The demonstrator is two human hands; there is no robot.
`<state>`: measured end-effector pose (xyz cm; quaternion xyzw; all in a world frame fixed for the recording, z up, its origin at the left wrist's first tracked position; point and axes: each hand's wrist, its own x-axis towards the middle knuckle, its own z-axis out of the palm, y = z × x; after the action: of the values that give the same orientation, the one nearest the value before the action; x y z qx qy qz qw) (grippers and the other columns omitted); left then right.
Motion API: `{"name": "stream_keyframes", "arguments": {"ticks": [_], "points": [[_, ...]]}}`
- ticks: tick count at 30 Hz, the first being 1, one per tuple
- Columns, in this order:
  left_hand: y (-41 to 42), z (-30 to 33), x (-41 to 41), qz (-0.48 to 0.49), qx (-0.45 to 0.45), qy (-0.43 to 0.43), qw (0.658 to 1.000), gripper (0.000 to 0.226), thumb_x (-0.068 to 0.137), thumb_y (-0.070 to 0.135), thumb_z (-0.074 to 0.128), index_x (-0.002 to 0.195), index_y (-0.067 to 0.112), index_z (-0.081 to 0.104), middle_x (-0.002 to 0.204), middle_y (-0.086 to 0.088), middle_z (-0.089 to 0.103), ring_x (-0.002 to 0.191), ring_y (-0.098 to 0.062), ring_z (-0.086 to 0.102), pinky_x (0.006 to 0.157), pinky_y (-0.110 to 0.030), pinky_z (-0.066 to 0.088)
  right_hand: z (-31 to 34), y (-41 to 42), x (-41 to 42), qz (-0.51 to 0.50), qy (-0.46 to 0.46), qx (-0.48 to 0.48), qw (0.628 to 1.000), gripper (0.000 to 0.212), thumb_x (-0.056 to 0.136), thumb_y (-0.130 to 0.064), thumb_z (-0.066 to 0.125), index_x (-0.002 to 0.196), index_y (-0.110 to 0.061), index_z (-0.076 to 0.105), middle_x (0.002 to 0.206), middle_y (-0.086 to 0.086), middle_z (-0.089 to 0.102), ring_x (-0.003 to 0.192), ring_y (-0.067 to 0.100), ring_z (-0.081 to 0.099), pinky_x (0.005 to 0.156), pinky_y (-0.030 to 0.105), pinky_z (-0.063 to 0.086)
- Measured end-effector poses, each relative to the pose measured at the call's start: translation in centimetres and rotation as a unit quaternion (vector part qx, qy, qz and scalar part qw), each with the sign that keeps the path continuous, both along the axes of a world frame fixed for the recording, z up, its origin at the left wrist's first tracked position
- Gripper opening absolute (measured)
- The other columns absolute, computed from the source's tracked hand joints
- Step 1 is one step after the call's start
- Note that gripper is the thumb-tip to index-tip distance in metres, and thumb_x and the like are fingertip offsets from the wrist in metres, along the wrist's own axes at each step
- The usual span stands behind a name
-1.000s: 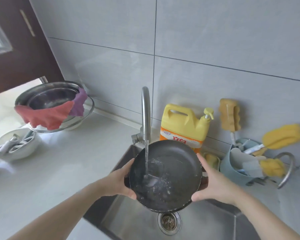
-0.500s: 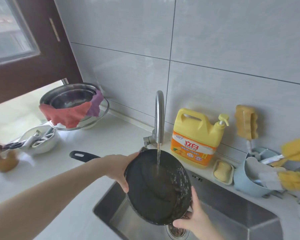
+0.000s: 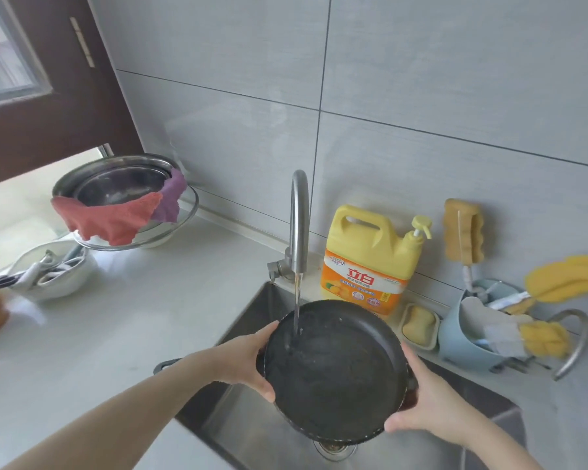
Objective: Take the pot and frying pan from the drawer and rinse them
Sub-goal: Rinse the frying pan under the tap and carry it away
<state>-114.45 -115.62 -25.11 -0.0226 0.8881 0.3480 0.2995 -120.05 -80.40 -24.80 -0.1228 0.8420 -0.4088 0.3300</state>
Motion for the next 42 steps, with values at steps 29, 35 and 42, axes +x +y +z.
{"name": "stream_keyframes", "arguments": {"ticks": [29,35,42], "points": [[4.2,0.5,-1.5,0.001,-0.140,0.386,0.912,0.141,0.063,0.049,0.085,0.140,0.047,-0.033,0.103,0.005,0.054,0.096,-0.019,0.055,0.082,-0.028,0.045,-3.9,2.1,1.4,-0.140,0.291,-0.013,0.946,0.148,0.056,-0.022,0.095,0.134,-0.069,-0.020,0.162,-0.010,0.016,0.141,0.018,0.036,0.111,0.039,0.039],[4.0,-1.1,-0.8,0.010,-0.136,0.504,0.853,0.139,0.060,0.048,0.088,0.155,0.024,-0.011,0.120,-0.008,0.065,0.091,-0.025,0.064,0.077,-0.036,0.057,-3.4,2.3,2.0,-0.120,0.436,0.033,0.891,0.153,0.049,-0.022,0.097,0.138,-0.066,-0.019,0.152,-0.005,0.022,0.129,0.036,0.052,0.095,0.045,0.048],[4.5,-1.3,-1.1,0.014,-0.144,0.579,0.802,0.128,0.059,0.045,0.089,0.153,0.013,0.008,0.122,-0.018,0.057,0.103,-0.033,0.063,0.083,-0.043,0.058,-1.4,2.5,1.3,-0.136,0.512,0.041,0.847,0.107,0.075,-0.062,0.068,0.152,-0.012,0.013,0.122,0.036,0.055,0.093,0.050,0.067,0.067,0.045,0.055]]}}
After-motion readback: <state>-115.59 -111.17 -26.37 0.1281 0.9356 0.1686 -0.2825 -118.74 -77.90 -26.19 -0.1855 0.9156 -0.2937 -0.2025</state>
